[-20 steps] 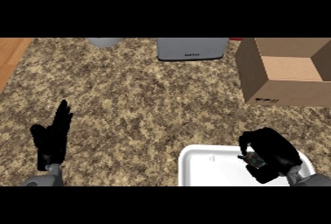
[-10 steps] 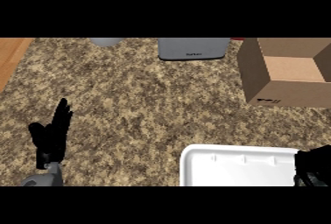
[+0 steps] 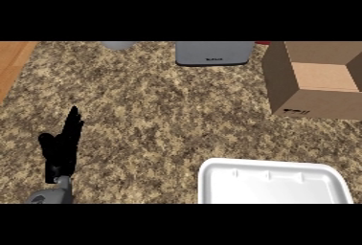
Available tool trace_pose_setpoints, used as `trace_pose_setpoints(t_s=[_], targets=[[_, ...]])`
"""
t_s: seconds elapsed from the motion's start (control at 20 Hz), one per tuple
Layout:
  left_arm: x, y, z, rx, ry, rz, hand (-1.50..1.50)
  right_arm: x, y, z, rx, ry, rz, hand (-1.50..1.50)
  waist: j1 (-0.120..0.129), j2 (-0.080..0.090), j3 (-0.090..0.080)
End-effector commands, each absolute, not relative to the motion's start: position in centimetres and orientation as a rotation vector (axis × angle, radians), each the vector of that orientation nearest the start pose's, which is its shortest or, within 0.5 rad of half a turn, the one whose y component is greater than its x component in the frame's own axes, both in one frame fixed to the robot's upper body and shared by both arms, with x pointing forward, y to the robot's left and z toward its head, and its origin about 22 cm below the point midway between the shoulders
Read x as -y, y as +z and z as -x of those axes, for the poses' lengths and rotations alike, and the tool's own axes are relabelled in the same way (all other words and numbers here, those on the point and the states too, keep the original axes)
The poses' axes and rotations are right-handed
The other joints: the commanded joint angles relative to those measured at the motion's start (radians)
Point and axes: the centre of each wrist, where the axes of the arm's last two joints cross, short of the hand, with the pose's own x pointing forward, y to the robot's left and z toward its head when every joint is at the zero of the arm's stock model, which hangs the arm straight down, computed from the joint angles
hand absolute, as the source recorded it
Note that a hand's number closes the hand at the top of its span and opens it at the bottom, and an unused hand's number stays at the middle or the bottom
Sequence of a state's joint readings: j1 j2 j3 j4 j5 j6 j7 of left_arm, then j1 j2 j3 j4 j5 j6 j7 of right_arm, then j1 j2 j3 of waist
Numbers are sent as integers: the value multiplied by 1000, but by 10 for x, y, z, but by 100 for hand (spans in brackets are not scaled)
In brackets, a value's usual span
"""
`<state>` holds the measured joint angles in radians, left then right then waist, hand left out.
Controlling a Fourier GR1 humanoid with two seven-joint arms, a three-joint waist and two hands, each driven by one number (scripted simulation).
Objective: Pick the eggplant from the tray and place it in the cardboard box
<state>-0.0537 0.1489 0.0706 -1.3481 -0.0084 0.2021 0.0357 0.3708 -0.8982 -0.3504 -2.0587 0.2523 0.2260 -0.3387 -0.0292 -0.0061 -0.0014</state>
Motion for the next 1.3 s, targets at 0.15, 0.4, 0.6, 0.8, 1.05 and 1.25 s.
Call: trace_pose_setpoints(t_s=[0.15, 0.4, 0.6, 0.8, 1.05, 1.25], targets=[[-272, -34, -249, 1381, 61, -301, 0, 412, 228, -179, 1703, 1131, 927, 150, 33, 6, 1], [-275, -19, -262, 1391, 55, -288, 0, 438, 243, -216, 1744, 1047, 905, 150, 42, 8, 2], [-258, -19, -265, 1385, 52, -292, 0, 448, 212, -248, 1720, 1028, 885, 150, 45, 9, 2], [-297, -23, -254, 1408, 26, -299, 0, 459, 203, -286, 1698, 1013, 838, 150, 64, 13, 2], [-253, -26, -276, 1404, 24, -281, 0, 458, 188, -332, 1690, 1005, 876, 150, 68, 18, 2], [-257, -32, -278, 1402, 41, -294, 0, 443, 164, -358, 1680, 1056, 943, 150, 63, 18, 2]])
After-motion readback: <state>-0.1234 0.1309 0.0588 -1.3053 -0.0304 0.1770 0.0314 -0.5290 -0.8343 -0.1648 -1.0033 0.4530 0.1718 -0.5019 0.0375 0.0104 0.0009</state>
